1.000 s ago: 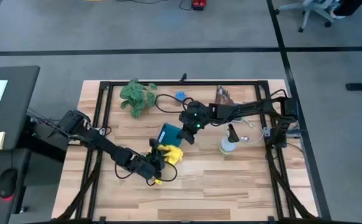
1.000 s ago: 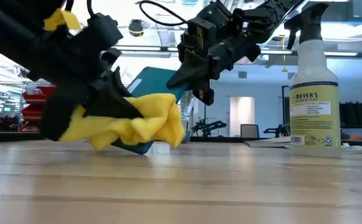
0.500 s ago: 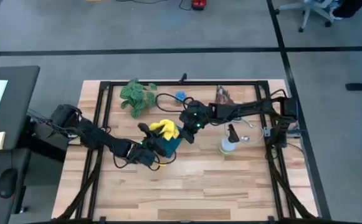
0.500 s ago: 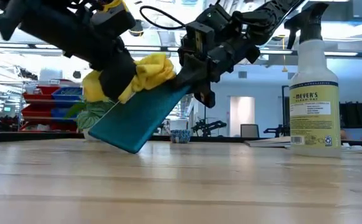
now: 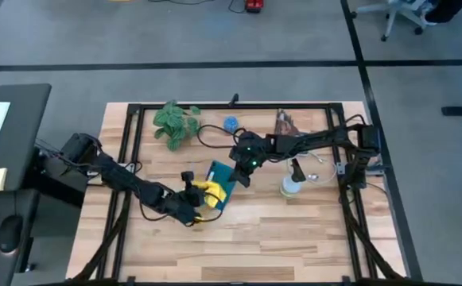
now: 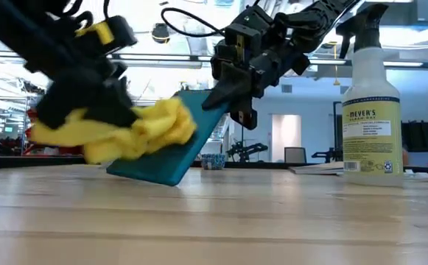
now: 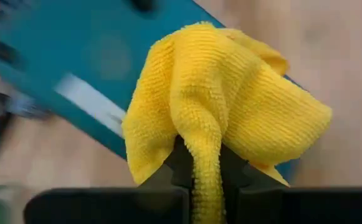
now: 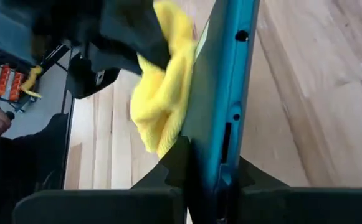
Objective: Apply microfiber cloth
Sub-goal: Wipe the blue tablet with the yellow microfiber cloth
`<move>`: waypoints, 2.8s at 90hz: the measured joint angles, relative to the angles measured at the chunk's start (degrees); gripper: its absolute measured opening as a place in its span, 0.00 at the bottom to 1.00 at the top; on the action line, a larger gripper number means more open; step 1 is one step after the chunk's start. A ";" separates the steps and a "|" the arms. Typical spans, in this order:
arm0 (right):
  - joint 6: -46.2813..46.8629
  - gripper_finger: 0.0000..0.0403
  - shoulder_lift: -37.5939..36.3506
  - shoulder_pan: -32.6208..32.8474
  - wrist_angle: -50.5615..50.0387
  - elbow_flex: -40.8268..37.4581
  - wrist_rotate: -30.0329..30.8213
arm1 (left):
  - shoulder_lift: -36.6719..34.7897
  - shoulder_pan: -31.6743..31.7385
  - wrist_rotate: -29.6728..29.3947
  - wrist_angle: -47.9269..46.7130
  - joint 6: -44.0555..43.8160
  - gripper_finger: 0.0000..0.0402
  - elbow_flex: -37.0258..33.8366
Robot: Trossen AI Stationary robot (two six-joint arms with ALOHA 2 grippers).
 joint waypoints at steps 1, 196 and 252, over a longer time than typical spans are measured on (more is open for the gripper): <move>-0.07 0.06 -0.01 0.00 0.06 0.01 0.06 | 0.01 -0.12 0.61 -0.25 -0.07 0.01 -0.02; -13.72 0.05 -17.97 6.30 -15.63 -0.01 15.37 | -11.43 -4.81 -8.55 -18.78 -24.80 0.01 0.59; -14.25 0.05 -32.49 15.37 -19.70 0.05 38.68 | 4.61 7.20 14.49 26.84 9.20 0.20 1.04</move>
